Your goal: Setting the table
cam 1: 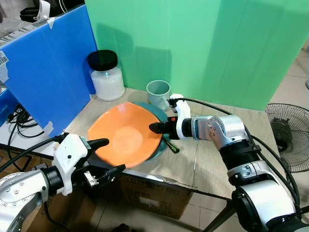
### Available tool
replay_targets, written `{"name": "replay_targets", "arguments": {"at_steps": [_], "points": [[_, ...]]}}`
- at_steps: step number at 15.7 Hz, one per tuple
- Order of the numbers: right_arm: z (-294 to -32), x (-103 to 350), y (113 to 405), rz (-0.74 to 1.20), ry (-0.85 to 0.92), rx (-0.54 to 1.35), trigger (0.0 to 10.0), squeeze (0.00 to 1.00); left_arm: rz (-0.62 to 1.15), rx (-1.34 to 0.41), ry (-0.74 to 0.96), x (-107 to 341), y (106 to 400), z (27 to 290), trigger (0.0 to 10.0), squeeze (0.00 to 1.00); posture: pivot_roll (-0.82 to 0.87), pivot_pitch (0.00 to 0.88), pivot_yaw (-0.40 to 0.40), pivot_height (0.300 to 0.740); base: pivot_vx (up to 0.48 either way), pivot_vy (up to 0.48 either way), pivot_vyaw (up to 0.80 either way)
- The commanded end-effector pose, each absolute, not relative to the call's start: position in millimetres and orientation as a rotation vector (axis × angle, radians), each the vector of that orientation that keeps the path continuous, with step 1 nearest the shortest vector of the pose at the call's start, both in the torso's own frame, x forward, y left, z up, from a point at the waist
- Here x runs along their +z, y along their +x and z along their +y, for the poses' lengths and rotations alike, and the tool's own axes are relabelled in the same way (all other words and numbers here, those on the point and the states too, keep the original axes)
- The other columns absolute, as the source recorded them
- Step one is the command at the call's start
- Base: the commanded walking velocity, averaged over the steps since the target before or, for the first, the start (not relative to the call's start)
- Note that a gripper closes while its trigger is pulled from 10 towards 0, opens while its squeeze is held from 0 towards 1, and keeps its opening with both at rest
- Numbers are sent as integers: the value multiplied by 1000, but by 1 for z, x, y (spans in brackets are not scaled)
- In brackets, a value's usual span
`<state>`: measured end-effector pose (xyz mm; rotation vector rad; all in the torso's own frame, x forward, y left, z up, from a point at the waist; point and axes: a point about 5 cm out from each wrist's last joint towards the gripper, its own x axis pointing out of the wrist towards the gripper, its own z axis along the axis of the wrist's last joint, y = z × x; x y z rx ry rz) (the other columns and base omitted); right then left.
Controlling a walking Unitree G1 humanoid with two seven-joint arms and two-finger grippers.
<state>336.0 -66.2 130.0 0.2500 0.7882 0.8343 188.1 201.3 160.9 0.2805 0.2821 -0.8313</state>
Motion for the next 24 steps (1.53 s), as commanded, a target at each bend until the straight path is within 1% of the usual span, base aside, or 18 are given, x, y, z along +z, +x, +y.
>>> {"name": "replay_targets", "arguments": {"at_steps": [1, 6, 9, 11, 14, 17, 18, 19, 20, 22, 24], "points": [[-65, 130, 336, 793, 266, 835, 0, 0, 275, -828, 305, 163, 189, 202, 10000, 0, 7, 0, 43, 740, 0, 0, 0], [-66, 133, 336, 791, 327, 834, 0, 0, 267, -823, 307, 164, 190, 201, 10000, 0, 5, 0, 42, 740, 0, 0, 0], [-69, 144, 337, 763, 447, 835, 0, 0, 232, -809, 285, 171, 190, 199, 10000, 0, 11, 0, 40, 740, 0, 0, 0], [-78, 153, 338, 716, 568, 821, 0, 0, 187, -783, 240, 179, 189, 196, 10000, 0, 9, 0, 43, 740, 0, 0, 0], [-87, 167, 342, 616, 702, 793, 0, 0, 148, -766, 198, 184, 187, 190, 10000, 0, 4, 0, 48, 740, 0, 0, 0], [-97, 178, 340, 485, 731, 783, 0, 0, 136, -749, 180, 184, 185, 185, 10000, 0, 2, 0, 48, 740, 0, 0, 0], [-106, 191, 334, 339, 615, 784, 2235, 0, 111, -701, 173, 186, 184, 183, 10000, 0, 5, 0, 43, 740, 0, 0, -456], [-108, 193, 332, 320, 595, 780, 2235, 0, 107, -693, 172, 187, 184, 182, 10000, 0, 5, 0, 43, 740, 0, 0, -456], [-122, 196, 326, 269, 624, 689, 10000, 0, 69, -627, 153, 190, 184, 177, 10000, 0, 0, 0, 42, 740, 0, 0, -750], [-135, 203, 313, 199, 664, 650, 10000, 0, 57, -581, 140, 187, 184, 172, 10000, 0, -7, 0, 42, 740, 0, 0, -762], [-142, 209, 301, 121, 643, 598, 10000, 0, 58, -536, 141, 185, 187, 171, 10000, 0, -21, 0, 49, 740, 0, 0, -781]]}}
